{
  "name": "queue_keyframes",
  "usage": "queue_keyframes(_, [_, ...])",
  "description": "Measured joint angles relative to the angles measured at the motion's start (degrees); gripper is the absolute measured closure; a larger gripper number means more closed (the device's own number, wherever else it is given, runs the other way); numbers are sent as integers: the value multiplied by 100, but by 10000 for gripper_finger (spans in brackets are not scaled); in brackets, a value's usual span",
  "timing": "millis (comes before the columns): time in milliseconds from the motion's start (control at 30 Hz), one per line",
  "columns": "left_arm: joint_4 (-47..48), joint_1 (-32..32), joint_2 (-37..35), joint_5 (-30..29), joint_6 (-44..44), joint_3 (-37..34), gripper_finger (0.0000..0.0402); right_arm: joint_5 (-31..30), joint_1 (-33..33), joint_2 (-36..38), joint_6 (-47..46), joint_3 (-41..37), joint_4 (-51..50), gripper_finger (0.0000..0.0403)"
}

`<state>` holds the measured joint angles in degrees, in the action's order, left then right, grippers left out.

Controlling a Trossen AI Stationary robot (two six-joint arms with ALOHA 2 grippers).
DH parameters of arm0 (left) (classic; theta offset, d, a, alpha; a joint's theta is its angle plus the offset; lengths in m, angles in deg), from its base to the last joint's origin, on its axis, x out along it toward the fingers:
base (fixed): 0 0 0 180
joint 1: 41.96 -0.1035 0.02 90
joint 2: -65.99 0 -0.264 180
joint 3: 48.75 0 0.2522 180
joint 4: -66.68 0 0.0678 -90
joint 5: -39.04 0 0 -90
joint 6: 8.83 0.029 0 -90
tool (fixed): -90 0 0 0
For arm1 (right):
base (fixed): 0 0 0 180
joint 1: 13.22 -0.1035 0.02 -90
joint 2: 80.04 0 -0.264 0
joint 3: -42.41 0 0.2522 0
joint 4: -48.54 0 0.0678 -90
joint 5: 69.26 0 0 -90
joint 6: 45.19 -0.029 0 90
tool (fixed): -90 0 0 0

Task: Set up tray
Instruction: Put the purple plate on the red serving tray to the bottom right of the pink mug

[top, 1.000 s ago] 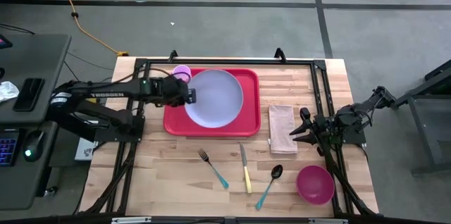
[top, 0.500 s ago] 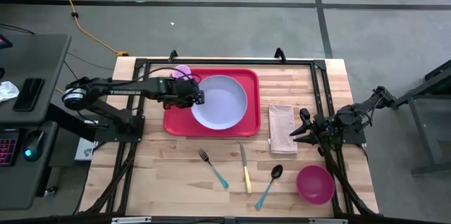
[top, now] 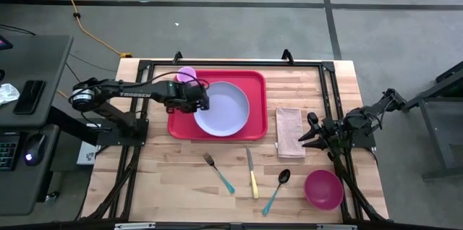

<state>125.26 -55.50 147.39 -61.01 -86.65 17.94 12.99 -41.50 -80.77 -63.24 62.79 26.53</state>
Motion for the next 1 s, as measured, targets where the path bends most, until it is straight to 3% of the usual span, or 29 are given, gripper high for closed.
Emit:
queue_keyframes(400, [180, -168, 137, -283, 1, -3, 391, 0, -1, 0, -13, 0, 0, 315])
queue_keyframes(1000, [279, -335, 362, -252, 160, -6, 391, -39, 0, 0, -10, 0, -2, 315])
